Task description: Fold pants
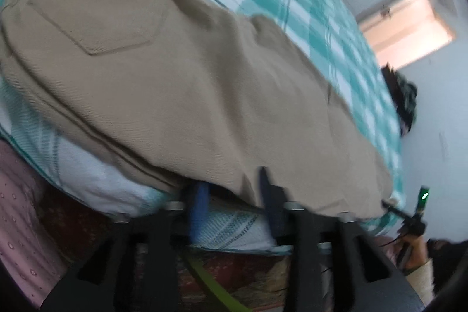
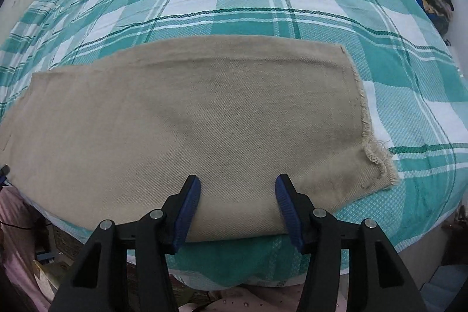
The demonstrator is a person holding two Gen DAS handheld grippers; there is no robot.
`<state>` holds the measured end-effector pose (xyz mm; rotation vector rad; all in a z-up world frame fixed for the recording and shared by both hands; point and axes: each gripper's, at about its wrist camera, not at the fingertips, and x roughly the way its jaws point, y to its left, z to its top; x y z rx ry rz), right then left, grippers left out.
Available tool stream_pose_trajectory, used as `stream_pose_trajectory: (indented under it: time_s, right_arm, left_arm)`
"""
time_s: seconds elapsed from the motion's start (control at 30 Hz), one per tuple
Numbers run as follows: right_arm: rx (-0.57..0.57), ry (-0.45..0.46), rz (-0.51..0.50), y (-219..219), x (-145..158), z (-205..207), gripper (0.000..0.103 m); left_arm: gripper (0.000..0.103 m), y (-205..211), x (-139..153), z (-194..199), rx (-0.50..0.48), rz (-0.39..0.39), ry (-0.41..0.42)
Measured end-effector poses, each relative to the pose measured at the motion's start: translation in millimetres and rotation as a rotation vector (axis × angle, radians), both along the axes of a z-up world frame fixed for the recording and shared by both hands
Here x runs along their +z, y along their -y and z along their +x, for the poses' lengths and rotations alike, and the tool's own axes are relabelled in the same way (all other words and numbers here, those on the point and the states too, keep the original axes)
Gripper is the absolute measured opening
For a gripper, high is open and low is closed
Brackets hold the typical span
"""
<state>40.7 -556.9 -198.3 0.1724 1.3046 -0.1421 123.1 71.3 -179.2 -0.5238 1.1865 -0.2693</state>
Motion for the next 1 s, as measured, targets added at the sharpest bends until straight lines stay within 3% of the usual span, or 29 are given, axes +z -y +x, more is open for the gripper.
stream_pose_trajectory:
  time_s: [0.03,0.07,0.2,0.27,0.3,0.33,0.4,0.57,0.7,0.87,1.0]
  right_arm:
    - [0.001,0.0,-0.004,-1,0,0,0.054]
    - [0.001,0.0,-0.004,-3,0,2,0.054]
    - [-0.004,0.002,0.006,-4,-1,1,0.055]
    - [-0.004,0.004,0.004,-4,-1,1,0.055]
    - [-0.005,0.003,0.003,-4,-1,1,0.055]
    - [-0.005,0.003,0.003,-5,-1,2,0.055]
    - [-0.007,0.002,-0.001,-5,-1,2,0.055]
    - [-0.008,0.007,-0.001,-6,-1,2,0.055]
    - [-0.007,0.004,-0.003,-5,-2,3,0.055]
    - [-0.009,0.004,0.001,-5,-2,4,0.055]
    - [-0.01,0.008,0.003,-4,-1,4,0.055]
  left_arm:
    - [0.069,-11,4,-1,0.046,0.0,0.015]
    - [0.072,-19,5,-1,0.078,-0.002,0.022]
    - [0.073,-71,1,-2,0.258,-0.088,0.004]
    - [0.07,-88,-5,-3,0.326,-0.122,-0.009]
    - [0.062,-98,-9,-4,0.365,-0.151,-0.017]
    - [0.047,-106,-14,-3,0.391,-0.178,-0.028]
    - [0.036,-112,-18,-2,0.406,-0.195,-0.048]
    - [0.036,-117,-4,-7,0.395,-0.186,-0.069]
    - [0.064,-130,15,-1,0.415,-0.166,-0.018]
    - [0.064,-142,2,20,0.435,-0.155,-0.056]
    - [0.064,-151,4,16,0.467,-0.244,-0.055]
